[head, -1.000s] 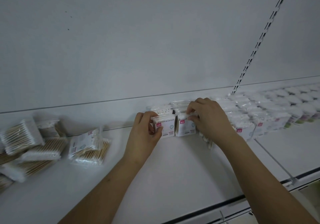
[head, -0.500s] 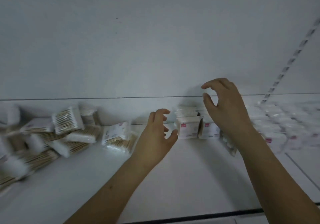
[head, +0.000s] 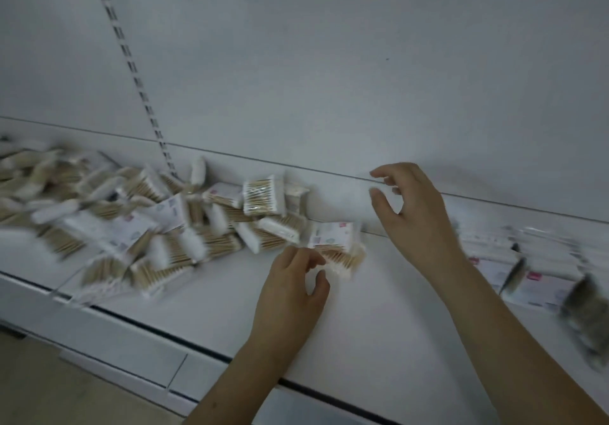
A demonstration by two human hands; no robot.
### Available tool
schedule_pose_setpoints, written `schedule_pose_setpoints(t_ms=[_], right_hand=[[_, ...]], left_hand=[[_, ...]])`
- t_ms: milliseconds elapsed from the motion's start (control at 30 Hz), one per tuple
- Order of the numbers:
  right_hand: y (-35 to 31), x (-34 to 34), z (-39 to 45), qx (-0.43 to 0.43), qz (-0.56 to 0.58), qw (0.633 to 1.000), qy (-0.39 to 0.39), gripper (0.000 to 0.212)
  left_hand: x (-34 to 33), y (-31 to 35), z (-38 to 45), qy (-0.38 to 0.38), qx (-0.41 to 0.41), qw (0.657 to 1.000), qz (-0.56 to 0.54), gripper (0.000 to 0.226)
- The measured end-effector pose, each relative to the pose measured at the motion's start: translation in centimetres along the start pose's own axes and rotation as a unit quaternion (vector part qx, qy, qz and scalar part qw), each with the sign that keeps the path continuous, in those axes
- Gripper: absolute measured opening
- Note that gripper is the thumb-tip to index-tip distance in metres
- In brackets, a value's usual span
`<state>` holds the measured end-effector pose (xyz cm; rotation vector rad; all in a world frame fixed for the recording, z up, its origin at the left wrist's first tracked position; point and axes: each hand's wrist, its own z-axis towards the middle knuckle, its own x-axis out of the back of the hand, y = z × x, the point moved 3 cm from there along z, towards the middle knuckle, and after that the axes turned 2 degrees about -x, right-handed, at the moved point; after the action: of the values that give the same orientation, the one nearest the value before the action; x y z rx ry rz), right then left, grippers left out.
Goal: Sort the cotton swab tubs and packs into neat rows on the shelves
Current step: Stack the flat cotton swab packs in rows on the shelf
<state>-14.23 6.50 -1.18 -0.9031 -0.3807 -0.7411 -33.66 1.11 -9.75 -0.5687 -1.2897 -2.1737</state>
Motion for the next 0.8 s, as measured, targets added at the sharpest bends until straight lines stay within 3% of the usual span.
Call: schedule_pose_setpoints(t_ms=[100, 200, 267, 467, 667, 800], right_hand=[[1.3, -3.4, -0.9, -0.009, -0.015, 0.996, -0.089, 0.035], [2.5, -6.2, -2.6, -0.009, -0.044, 0.979, -0.196, 0.061], [3.3, -7.2, -3.1, -0.010, -0.058, 0.968, -0.242, 0.067], [4.5, -5.4, -2.2, -0.035, 0.024, 0.990, -0.132, 0.044], [4.2, -4.1, -2.3, -0.022, 0.080, 0.994, -0.065, 0.032], [4.3, -4.1, -2.3, -0.015, 0.075, 0.997, -0.033, 0.026]], left_hand=[[0.3, -1.7, -0.6, -0.005, 0.027, 0.999, 0.046, 0.016], [0.3, -2.3, -0.6, -0.009, 0.062, 0.998, 0.032, 0.017], [0.2, -2.4, -0.5, -0.003, 0.069, 0.997, 0.025, 0.016], [-0.1, -2.2, 0.2, -0.008, 0.067, 0.997, 0.024, 0.032], [-3.1, -0.6, 2.5, -0.123, 0.001, 0.990, 0.069, 0.074], [-4.1, -0.8, 2.1, -0.118, -0.032, 0.983, 0.137, 0.072]])
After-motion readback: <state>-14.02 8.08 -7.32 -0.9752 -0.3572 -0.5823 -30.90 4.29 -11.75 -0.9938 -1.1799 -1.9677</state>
